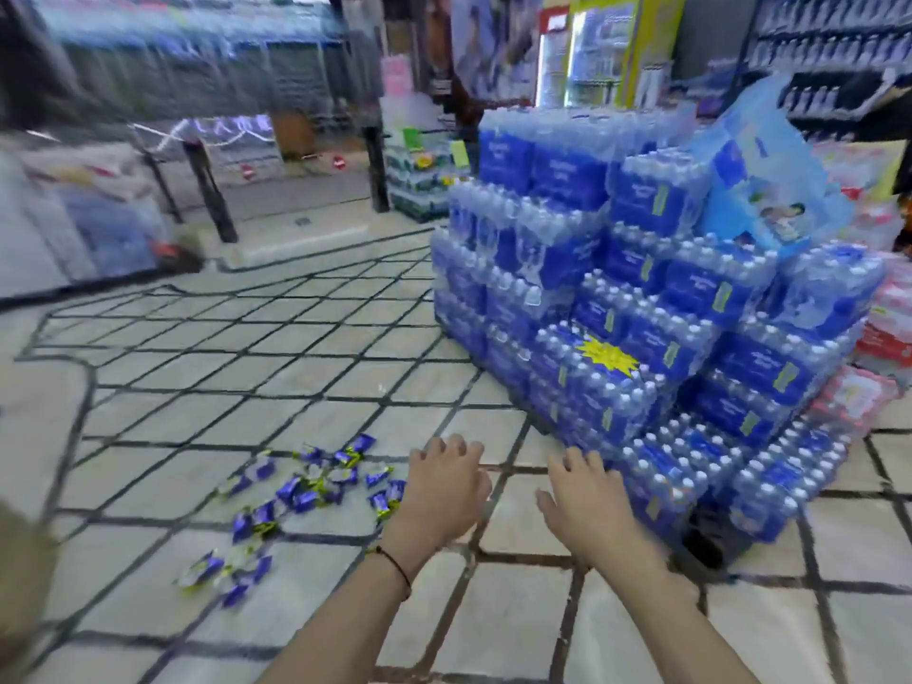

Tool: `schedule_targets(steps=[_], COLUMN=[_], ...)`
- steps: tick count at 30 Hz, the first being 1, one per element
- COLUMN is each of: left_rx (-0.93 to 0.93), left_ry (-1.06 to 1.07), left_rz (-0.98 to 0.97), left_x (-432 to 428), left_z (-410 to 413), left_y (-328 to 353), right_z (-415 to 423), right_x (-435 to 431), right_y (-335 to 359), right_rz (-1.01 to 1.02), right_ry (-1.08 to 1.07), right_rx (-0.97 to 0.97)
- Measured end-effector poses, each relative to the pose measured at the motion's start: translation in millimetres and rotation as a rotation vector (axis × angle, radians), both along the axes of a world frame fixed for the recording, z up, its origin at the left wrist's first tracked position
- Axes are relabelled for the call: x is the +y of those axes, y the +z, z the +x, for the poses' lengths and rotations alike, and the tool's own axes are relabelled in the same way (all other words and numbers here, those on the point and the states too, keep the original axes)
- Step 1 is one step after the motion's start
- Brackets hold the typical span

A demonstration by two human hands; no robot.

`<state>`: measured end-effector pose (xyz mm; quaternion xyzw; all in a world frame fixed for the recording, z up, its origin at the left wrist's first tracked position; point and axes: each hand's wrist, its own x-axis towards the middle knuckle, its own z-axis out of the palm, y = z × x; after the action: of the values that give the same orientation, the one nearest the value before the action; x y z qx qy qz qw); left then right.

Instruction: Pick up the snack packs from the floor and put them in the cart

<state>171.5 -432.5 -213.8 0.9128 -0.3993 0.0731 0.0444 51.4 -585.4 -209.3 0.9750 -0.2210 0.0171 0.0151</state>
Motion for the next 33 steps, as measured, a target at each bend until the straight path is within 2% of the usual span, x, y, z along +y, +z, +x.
schedule_targets(steps=[6,14,24,33], left_rx=[-0.026,-0.068,0.055,0.181], left_ry=[0.267,0.526,0.677,0.742], left_rz=[0.007,0.004,0.097,0.151], left_x=[143,279,322,343], left_z=[119,213,316,416], left_y=[-5,-14,-48,-83], right_z=[159,300,448,560], right_x=[125,245,288,307], right_y=[-2,-11,-60,-106], right_rz=[0.0,0.029,0.113,0.171], right_ry=[0.265,0.515,0.766,0.815], right_rx=[-0.04,-0.076,0.017,0.106])
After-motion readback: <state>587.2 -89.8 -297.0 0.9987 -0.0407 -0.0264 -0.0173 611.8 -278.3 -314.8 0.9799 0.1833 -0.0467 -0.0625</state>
